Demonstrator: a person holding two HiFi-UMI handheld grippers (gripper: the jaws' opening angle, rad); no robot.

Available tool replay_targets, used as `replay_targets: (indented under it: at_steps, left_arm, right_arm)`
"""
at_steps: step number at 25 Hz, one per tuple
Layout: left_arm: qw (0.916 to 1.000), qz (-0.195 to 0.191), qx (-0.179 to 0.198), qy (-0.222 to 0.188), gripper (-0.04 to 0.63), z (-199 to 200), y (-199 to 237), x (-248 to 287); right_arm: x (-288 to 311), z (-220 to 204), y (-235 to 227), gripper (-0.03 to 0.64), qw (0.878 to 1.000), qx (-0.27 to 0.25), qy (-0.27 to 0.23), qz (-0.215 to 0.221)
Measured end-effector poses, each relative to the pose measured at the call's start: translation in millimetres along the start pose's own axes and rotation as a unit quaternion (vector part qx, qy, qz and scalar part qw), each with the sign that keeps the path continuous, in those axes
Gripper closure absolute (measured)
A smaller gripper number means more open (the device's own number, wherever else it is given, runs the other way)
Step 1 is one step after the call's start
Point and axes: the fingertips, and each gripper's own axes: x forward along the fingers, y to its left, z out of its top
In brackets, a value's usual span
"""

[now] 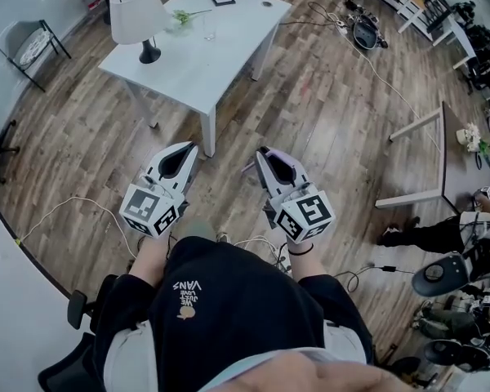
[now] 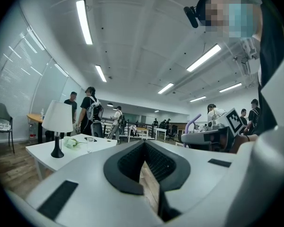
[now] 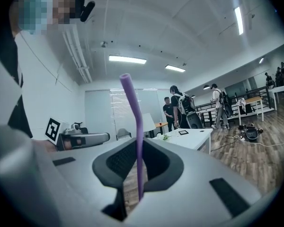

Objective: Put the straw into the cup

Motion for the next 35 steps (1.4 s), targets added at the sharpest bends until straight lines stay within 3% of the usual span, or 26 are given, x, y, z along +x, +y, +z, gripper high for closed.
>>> replay_targets:
  at_steps: [10,25,35]
  left_arm:
    - [0.9999,0.002,-0.010,0.002,0.584,0.9,49.0,42.0]
    - [0.9997,-0.026,-0.005,0.002,0.584,19.3,150.2,102.0]
    - [0.9995,-0.027,-0.011,0.009,0.584,13.5,179.9,125.6]
  right_arm:
    - [52.8,6.5,-32.6,0.574,1.000,0.004,0.004,-0.002]
    - [164.0,27.1,-71.4,0.574,1.000,0.002,-0.007,-0.025]
    - [198.9,26.6,-89.7,0.574,1.000,0.006,-0.004,-0.024]
